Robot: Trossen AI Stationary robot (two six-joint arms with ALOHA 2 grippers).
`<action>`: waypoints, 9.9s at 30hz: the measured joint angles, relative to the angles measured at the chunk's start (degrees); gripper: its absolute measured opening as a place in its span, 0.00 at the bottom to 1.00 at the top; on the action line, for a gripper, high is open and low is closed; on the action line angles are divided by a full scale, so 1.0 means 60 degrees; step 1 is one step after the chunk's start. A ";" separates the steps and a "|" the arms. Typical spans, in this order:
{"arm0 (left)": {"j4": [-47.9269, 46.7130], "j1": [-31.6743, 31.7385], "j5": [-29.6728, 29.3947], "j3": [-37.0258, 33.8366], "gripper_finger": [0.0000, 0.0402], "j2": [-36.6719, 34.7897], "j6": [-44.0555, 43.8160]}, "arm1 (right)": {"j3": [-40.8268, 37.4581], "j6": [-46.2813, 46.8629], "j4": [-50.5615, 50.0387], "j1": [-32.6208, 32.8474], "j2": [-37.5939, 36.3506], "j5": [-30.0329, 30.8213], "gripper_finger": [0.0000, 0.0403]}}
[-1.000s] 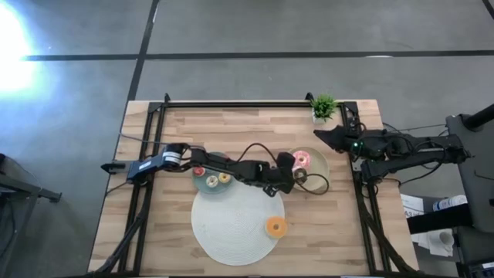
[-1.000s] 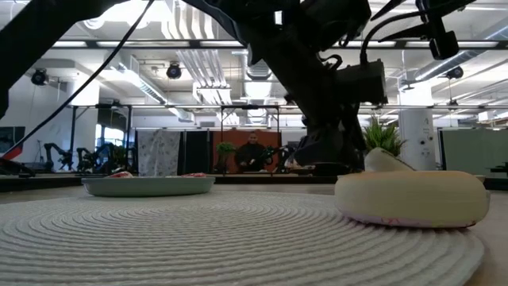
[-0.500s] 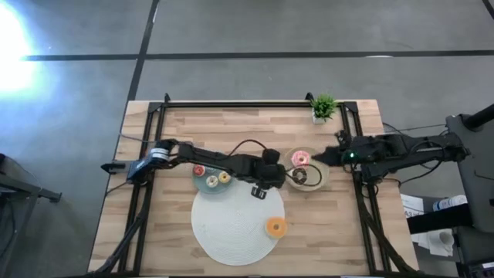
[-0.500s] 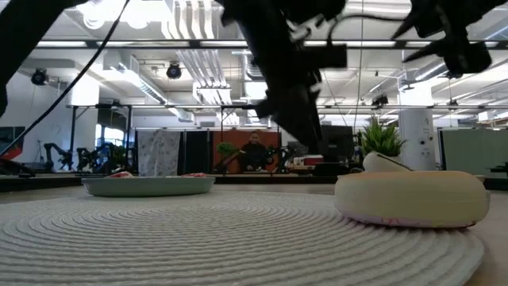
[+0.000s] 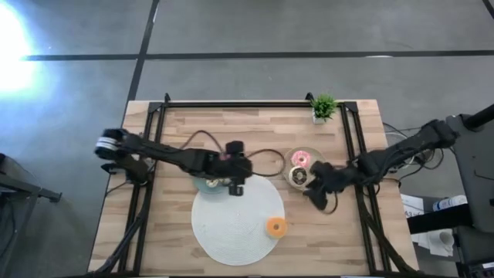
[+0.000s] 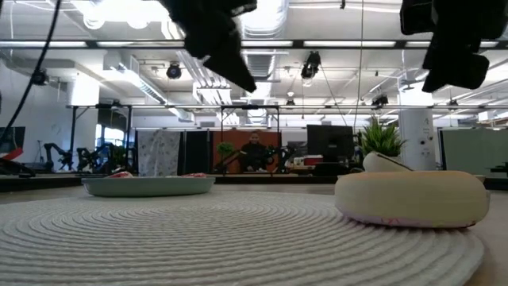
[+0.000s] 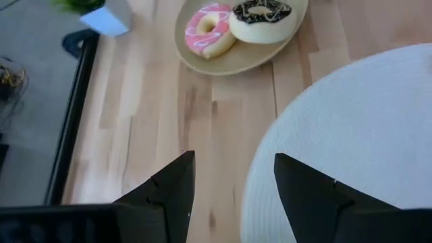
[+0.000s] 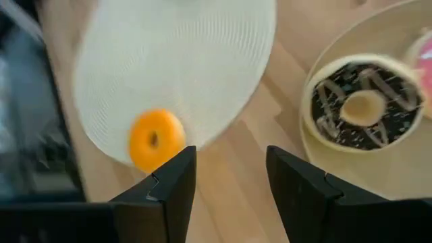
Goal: Pick & Place donuts
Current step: Put the big orange donut on the brown plate
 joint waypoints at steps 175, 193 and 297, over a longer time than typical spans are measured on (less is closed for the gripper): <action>0.6855 0.0212 -0.2013 -0.0071 0.02 0.1708 0.9561 | -0.0779 0.4768 0.3124 -0.3593 -0.1604 -0.0806 0.49; 0.7003 0.0127 -0.1472 -0.0148 0.02 0.1704 0.9511 | -0.0828 0.4811 0.4417 -0.3601 -0.0490 -0.0590 0.49; 0.1094 0.0356 -0.1504 -0.0298 0.42 -0.1460 -0.1240 | -0.1828 0.3738 -0.1973 -0.3729 -0.0495 -0.1202 0.44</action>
